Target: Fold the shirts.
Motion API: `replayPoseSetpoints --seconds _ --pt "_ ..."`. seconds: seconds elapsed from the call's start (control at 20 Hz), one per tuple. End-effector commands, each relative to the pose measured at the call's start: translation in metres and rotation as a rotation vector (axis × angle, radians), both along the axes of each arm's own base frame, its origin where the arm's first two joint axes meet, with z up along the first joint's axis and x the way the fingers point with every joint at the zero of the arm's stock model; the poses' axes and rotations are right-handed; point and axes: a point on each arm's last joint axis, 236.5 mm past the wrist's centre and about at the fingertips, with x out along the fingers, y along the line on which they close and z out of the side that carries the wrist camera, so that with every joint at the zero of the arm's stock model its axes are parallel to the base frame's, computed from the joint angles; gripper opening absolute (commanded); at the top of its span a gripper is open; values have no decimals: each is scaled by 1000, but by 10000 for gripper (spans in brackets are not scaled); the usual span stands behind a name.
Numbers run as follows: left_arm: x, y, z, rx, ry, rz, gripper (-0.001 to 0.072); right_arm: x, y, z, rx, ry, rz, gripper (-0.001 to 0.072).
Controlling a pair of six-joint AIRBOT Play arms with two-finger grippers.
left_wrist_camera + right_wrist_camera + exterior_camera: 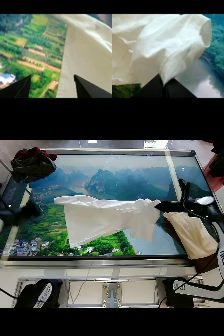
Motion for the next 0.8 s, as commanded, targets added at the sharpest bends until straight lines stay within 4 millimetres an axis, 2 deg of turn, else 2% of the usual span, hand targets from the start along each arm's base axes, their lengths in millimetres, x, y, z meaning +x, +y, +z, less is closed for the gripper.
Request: replayPoseSetpoints --seconds 0.0,0.1,0.15,0.25,0.45,0.65,0.75 --pt "-50 -21 -100 -364 46 361 571 -10 -13 29 -43 -25 -19 25" --pt "-58 -56 -127 -552 86 374 570 -14 -9 38 -35 -37 -11 25" --pt "-60 -66 -134 -617 91 390 569 -15 -8 39 -26 -29 -16 25" --pt "-67 -82 -144 -688 136 387 562 -17 -5 40 -14 -21 -11 25" --pt "-76 -131 -151 -812 262 221 555 -16 -5 40 -15 -22 -11 25" --pt "-89 -143 -179 -837 408 214 555 -17 -5 39 -14 -20 -10 25" --pt "-82 -138 -182 -829 382 228 555 -17 -5 39 -13 -19 -7 25"
